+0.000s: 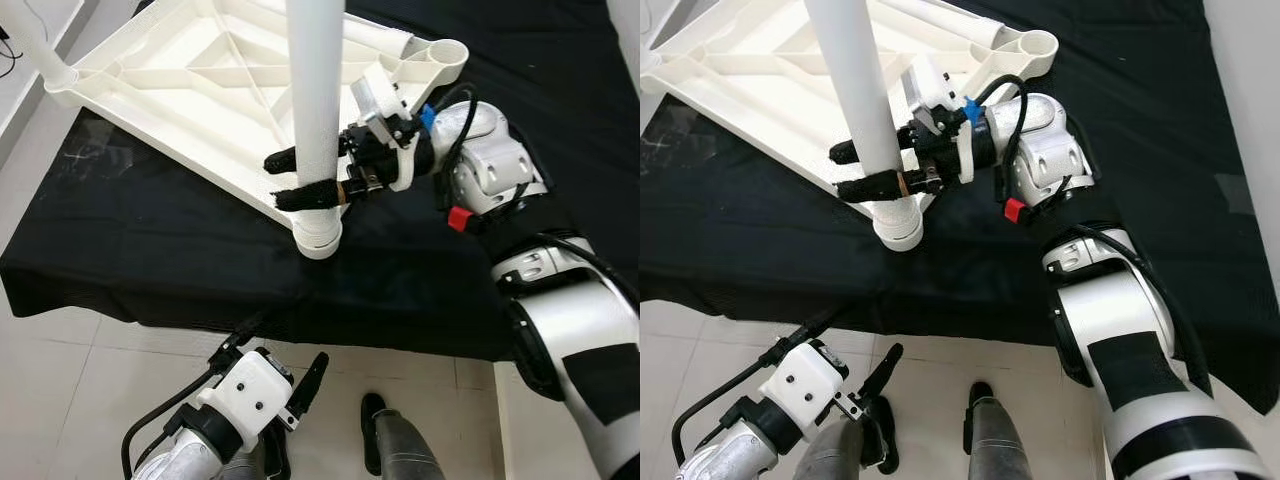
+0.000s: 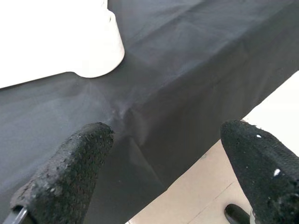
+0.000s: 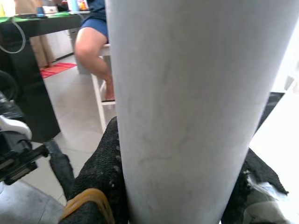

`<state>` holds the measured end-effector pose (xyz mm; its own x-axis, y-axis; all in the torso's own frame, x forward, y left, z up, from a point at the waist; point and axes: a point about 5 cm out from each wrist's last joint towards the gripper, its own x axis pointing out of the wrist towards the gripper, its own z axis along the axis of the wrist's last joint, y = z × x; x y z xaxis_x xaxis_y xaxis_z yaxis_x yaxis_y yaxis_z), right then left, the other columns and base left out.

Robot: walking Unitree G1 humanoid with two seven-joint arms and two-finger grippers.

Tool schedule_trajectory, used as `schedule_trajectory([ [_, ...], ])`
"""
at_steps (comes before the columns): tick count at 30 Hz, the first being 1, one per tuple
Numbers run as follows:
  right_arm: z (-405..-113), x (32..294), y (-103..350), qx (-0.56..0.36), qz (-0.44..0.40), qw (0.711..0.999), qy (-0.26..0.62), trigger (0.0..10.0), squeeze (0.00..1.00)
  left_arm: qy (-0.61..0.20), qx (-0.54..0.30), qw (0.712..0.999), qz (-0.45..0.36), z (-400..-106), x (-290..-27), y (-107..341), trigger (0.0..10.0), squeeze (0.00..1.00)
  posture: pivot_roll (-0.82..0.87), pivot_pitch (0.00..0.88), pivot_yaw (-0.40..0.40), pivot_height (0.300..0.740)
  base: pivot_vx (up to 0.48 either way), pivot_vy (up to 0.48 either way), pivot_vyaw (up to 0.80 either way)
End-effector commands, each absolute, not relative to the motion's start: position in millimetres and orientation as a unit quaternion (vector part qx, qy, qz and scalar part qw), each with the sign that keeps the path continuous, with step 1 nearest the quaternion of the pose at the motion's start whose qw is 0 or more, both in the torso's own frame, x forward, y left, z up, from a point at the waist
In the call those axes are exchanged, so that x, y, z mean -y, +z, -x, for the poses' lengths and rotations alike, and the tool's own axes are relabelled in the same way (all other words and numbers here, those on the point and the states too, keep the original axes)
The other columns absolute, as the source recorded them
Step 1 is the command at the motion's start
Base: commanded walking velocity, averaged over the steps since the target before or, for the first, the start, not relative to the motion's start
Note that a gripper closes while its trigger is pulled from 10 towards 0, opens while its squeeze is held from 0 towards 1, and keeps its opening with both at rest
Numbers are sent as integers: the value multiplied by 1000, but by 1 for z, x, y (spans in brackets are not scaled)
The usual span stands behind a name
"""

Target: Building children table

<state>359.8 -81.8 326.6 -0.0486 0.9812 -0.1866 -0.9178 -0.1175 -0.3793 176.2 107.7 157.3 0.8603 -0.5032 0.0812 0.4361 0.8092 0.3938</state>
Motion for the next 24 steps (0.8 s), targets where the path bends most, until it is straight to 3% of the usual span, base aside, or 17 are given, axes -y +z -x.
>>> schedule_trajectory([
  [1, -369, 89, 294, 9, 204, 689, 695, 10000, 0, -251, 78, 947, -186, -173, -108, 153, 10000, 0, 42, 439, 29, 740, 0, 0, 0],
  [13, -364, 94, 279, 15, 188, 722, 666, 10000, 0, -251, 77, 947, -186, -174, -108, 153, 10000, 0, 39, 433, 32, 740, 0, 0, 0],
  [18, -363, 89, 267, -5, 189, 757, 625, 10000, 0, -251, 77, 947, -187, -174, -108, 152, 10000, 0, 39, 432, 35, 740, 0, 0, 0],
  [20, -367, 94, 266, -24, 201, 797, 569, 10000, 0, -251, 76, 947, -187, -175, -108, 152, 10000, 0, 30, 426, 36, 740, 0, 0, 0],
  [24, -369, 98, 267, -32, 200, 817, 539, 10000, 0, -252, 76, 947, -186, -175, -108, 151, 10000, 0, 27, 425, 32, 740, 0, 0, 0],
])
